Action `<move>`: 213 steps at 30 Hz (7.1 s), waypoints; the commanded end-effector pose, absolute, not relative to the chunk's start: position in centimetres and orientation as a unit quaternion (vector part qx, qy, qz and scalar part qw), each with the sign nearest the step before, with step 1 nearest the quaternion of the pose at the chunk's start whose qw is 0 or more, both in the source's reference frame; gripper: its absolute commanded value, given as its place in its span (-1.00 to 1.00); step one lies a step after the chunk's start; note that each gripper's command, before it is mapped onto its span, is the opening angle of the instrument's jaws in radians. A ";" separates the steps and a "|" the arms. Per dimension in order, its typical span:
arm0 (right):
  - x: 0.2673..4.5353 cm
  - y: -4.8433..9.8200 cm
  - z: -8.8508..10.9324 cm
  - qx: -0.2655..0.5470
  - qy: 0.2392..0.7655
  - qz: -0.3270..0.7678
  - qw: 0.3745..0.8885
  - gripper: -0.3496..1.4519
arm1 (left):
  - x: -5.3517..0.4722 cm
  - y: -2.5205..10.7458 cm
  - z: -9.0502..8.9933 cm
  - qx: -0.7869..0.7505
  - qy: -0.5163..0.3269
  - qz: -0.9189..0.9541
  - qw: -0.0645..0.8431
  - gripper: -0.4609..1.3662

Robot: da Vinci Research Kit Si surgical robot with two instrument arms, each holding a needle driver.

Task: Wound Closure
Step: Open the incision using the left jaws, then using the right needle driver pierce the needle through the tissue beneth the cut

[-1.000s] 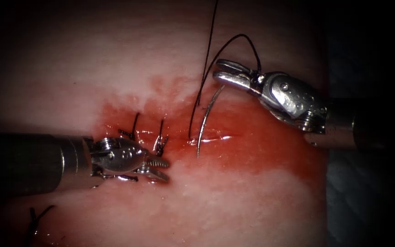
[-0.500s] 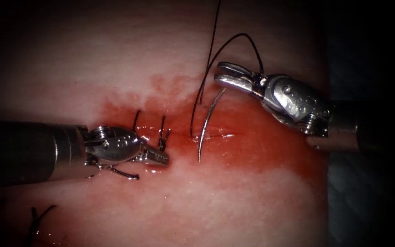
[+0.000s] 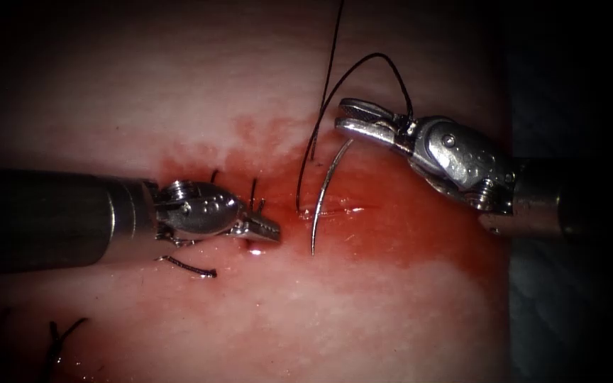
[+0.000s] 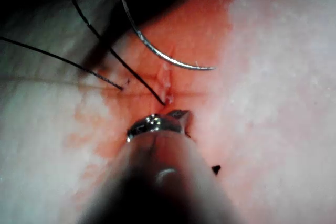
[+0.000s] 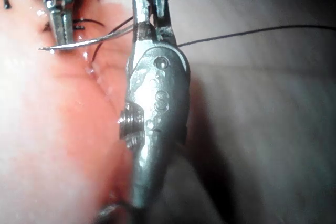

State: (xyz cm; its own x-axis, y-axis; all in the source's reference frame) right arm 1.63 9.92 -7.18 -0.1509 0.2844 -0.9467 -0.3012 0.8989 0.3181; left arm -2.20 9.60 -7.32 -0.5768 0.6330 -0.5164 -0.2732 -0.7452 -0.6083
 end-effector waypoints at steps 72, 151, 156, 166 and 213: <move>1.71 9.8 -7.2 -0.006 0.722 0.222 0.655 -1.00 | -1.81 9.1 -6.3 -0.122 -0.290 0.921 0.231 0.48; 2.37 9.7 -6.8 -0.154 0.639 0.041 0.752 -1.00 | -1.78 9.1 -6.3 -0.180 -0.275 0.913 0.242 0.91; 2.41 9.6 -6.7 -0.158 0.638 0.038 0.753 -1.00 | -1.75 9.1 -6.4 -0.189 -0.274 0.911 0.244 0.93; 2.48 9.3 -6.6 -0.144 0.623 0.015 0.769 -1.00 | -1.75 9.2 -6.4 -0.193 -0.274 0.910 0.245 0.94; 2.35 9.4 -6.5 -0.083 0.622 0.082 0.774 -1.00 | -1.85 9.1 -7.3 -0.250 -0.156 0.915 0.277 0.12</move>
State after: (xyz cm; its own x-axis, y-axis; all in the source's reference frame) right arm 2.35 9.47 -6.50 0.2126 0.0268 -0.9768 -0.2308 0.9727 -0.0235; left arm -1.87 9.09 -7.30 -0.7214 0.5844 -0.3715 -0.4286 -0.7982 -0.4233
